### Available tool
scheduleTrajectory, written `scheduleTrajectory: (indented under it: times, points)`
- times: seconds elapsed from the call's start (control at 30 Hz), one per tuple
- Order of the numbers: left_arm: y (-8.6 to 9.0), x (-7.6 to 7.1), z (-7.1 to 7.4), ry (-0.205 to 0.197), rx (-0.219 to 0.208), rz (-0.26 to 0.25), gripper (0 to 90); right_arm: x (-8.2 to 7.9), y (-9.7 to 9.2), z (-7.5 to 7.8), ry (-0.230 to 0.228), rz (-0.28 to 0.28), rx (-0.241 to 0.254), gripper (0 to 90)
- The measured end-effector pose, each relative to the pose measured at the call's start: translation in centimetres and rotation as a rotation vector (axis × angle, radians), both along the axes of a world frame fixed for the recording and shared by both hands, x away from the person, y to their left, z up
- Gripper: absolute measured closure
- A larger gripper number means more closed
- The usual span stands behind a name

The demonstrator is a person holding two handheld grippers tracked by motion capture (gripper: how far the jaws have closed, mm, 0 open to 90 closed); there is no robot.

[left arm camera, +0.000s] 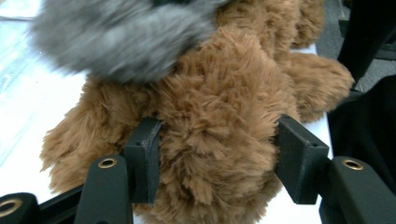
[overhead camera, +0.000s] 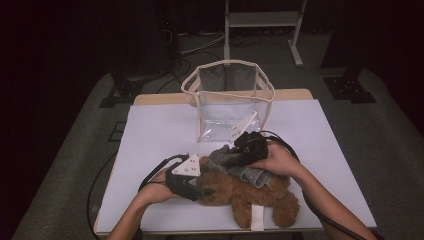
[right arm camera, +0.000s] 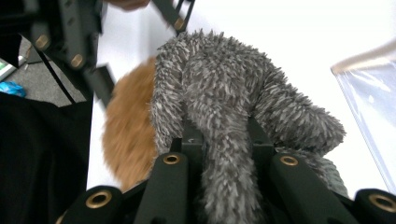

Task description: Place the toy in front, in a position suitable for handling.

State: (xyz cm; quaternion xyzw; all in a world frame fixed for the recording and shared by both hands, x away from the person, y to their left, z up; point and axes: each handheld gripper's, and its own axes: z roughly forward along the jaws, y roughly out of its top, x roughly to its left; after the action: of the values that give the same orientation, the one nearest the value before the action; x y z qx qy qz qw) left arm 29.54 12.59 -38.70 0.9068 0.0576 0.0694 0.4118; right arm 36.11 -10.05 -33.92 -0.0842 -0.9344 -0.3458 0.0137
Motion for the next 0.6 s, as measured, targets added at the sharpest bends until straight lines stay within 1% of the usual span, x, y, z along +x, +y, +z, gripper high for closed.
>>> scheduleTrajectory:
  times: [0.07,0.17,0.2,0.27,0.3,0.33,0.4,0.47,0.6]
  points:
    - [0.0,-0.4,0.0,-0.001,0.011,-0.019,41.0,0.3,1.0,-0.1,0.000,0.011,-0.006,74.5]
    - [0.0,-0.8,-0.1,-0.004,0.012,-0.039,41.0,0.6,2.4,-0.1,0.008,0.021,-0.012,74.5]
    - [0.0,-0.9,-0.1,0.002,0.008,-0.044,41.0,0.7,2.8,-0.2,0.012,0.023,-0.017,74.5]
    - [0.0,-0.9,-0.2,0.009,0.000,-0.046,41.0,0.8,3.5,-0.4,0.016,0.031,-0.024,74.5]
    - [0.2,-0.8,-0.2,0.005,0.007,-0.050,41.0,0.8,3.7,-0.4,0.013,0.038,-0.029,74.4]
    - [0.2,-0.8,-0.2,0.009,0.002,-0.048,41.0,0.7,3.8,-0.4,0.010,0.039,-0.034,74.4]
    - [0.3,-0.7,-0.3,0.008,0.001,-0.047,40.7,0.6,3.5,-0.3,0.009,0.040,-0.032,74.4]
    - [0.3,-0.6,-0.2,0.008,0.003,-0.036,39.2,0.4,2.8,-0.1,0.006,0.035,-0.032,74.4]
    - [0.2,-0.4,-0.2,0.002,0.013,-0.026,37.9,-0.4,0.4,0.2,-0.002,0.020,-0.027,74.4]
